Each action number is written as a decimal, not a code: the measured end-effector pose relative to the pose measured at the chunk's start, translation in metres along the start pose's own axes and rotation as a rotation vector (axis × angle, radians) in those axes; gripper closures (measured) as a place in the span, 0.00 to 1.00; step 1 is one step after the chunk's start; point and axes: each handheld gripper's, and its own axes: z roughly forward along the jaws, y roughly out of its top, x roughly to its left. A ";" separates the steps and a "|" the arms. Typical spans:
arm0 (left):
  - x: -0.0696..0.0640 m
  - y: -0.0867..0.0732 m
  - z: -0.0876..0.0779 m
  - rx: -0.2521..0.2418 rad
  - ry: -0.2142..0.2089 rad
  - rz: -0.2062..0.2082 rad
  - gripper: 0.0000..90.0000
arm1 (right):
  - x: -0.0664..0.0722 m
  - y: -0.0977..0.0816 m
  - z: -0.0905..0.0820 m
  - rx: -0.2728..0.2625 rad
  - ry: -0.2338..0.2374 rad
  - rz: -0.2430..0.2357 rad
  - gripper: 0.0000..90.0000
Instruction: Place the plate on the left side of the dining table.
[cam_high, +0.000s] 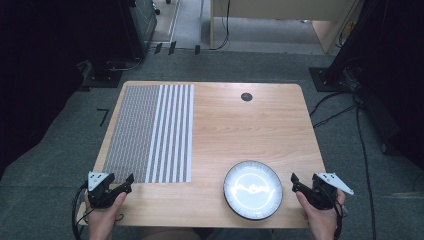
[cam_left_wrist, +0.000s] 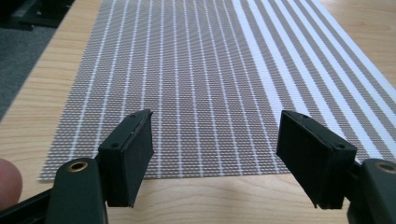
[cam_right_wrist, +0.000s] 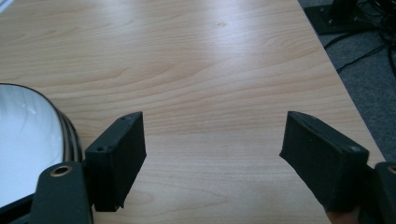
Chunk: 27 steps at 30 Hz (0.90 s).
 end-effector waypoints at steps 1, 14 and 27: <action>-0.002 0.000 0.000 0.003 -0.004 0.005 0.30 | 0.002 0.000 -0.001 -0.002 0.005 -0.001 0.24; -0.027 -0.004 0.003 0.014 -0.052 0.044 0.30 | 0.022 -0.005 -0.009 -0.001 0.055 -0.031 0.25; -0.055 -0.008 0.009 0.031 -0.098 0.100 0.30 | 0.044 -0.011 -0.013 0.009 0.109 -0.067 0.25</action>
